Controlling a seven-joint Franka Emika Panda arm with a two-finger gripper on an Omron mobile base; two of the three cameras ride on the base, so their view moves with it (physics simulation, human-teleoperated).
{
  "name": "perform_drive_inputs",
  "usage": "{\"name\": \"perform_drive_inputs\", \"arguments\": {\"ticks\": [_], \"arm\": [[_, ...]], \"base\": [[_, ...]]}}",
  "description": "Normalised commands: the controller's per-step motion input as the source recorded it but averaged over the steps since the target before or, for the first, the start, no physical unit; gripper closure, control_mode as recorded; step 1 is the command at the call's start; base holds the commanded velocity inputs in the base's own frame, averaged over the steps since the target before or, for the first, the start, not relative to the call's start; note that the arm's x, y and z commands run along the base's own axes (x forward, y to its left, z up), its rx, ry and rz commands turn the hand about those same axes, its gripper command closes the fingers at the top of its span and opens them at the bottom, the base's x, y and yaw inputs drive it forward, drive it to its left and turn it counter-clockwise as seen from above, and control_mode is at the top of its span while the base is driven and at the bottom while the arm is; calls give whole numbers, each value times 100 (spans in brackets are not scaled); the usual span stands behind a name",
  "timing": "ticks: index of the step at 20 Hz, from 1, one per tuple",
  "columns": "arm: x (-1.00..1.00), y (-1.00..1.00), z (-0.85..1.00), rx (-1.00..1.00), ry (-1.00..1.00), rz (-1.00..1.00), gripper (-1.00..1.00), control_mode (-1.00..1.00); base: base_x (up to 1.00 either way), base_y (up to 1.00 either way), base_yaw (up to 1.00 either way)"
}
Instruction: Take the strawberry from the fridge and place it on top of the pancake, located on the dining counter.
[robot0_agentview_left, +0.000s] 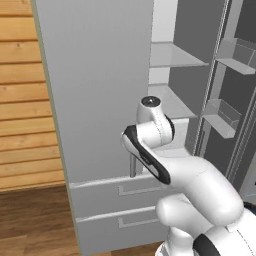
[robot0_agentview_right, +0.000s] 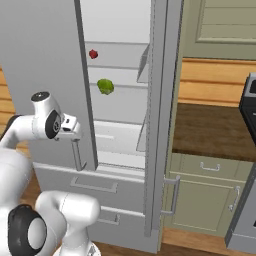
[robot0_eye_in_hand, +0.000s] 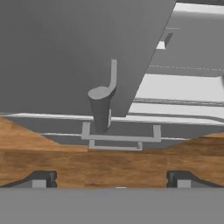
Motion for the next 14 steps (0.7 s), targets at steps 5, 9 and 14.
{"name": "perform_drive_inputs", "arguments": {"ticks": [5,9,14], "arm": [[42,0,-22,4,0,0,-100,-100],[53,0,-20,4,0,0,-100,-100],[49,0,-22,3,1,0,-100,-100]], "base": [[0,0,0],[0,0,0],[0,0,0]]}}
